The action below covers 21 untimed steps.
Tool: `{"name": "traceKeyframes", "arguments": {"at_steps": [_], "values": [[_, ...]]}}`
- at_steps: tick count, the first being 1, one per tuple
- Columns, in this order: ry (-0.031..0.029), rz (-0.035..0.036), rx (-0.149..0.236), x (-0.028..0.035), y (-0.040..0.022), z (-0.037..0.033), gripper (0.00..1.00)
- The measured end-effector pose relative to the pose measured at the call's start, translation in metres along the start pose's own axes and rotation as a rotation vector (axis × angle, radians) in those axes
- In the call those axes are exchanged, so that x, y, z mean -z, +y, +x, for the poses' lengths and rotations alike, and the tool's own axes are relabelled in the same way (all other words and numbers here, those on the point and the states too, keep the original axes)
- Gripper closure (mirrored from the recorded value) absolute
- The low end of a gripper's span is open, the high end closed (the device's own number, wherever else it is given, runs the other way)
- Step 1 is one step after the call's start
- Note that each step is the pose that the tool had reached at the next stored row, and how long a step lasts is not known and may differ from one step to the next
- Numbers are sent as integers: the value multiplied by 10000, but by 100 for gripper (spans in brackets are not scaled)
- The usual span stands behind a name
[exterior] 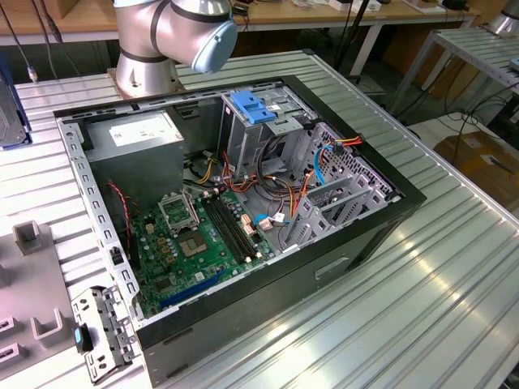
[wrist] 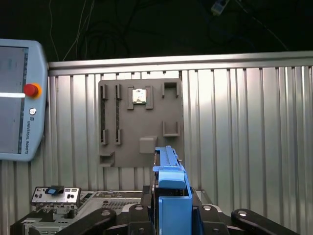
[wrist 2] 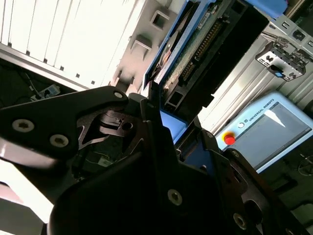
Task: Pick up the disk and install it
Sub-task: 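Pick up the disk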
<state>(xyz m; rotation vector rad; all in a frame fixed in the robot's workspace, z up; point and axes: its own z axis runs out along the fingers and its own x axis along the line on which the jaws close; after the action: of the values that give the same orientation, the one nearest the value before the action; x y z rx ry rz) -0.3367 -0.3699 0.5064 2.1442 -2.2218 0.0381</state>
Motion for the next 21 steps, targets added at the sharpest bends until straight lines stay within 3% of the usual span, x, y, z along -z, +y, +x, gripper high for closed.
{"name": "traceKeyframes", "arguments": {"at_steps": [13,21], "values": [[1,-8,0,6,-316,10,63],[0,-12,1,7,-457,23,63]]}}
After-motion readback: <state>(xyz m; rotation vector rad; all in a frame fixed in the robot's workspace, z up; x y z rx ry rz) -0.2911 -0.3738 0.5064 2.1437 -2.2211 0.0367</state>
